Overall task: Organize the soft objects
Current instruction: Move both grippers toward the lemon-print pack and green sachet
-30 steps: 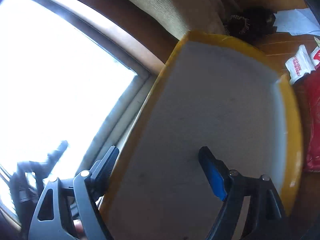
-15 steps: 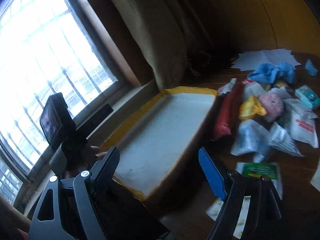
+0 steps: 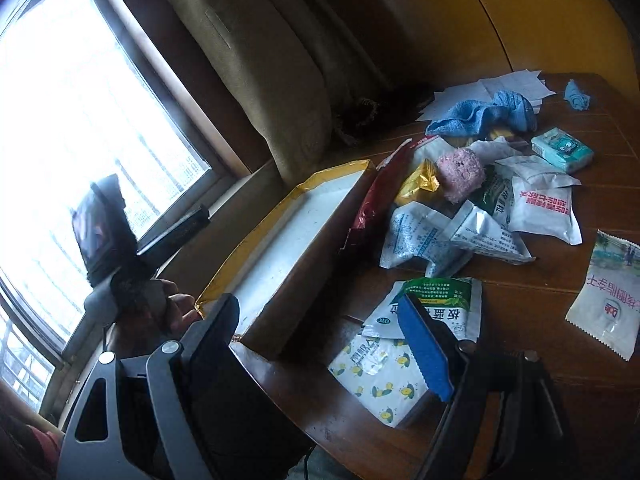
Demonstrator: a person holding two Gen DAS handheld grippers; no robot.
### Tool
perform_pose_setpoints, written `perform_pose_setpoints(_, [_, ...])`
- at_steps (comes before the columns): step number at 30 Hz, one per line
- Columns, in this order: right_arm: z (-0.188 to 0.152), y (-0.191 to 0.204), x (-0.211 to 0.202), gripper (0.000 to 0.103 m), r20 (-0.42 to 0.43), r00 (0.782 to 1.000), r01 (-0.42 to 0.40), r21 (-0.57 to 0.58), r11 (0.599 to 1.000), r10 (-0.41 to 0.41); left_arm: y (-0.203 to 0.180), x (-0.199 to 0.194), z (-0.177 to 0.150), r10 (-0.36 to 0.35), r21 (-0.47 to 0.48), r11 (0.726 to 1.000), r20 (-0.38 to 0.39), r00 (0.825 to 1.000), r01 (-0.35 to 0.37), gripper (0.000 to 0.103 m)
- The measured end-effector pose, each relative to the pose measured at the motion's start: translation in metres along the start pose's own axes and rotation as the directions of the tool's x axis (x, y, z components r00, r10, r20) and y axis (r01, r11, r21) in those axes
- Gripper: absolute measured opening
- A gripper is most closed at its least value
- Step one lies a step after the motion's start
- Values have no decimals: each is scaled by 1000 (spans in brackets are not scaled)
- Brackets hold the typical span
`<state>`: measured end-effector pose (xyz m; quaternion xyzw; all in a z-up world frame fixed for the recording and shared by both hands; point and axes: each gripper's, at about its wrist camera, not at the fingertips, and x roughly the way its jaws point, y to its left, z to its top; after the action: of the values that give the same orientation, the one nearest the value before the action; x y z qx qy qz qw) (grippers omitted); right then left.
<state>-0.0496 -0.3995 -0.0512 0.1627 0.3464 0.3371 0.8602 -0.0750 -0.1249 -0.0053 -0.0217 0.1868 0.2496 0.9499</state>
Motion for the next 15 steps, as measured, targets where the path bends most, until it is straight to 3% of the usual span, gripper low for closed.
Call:
perform_pose_setpoints(3, [-5,-7,-3,81,-11,1000,-9,27,1000,9,-45,-25,-11,-187,95,977,-65,980,193,100])
perform_pose_setpoints(6, [-12,-12,-7,81,-8,1000,22,39,999,-21,-80,-32,-22,-281,169,937,-157,947,306,100])
perform_pose_setpoints(10, [-18,-21,-15,81,-5,999,34,51,998,-34,-110,-35,-28,-347,186,900,-239,907,393,100])
perform_pose_setpoints(15, [-25,-33,-9,81,-49,998,44,75,996,-41,-106,-25,-27,-390,143,883,-305,869,447,100])
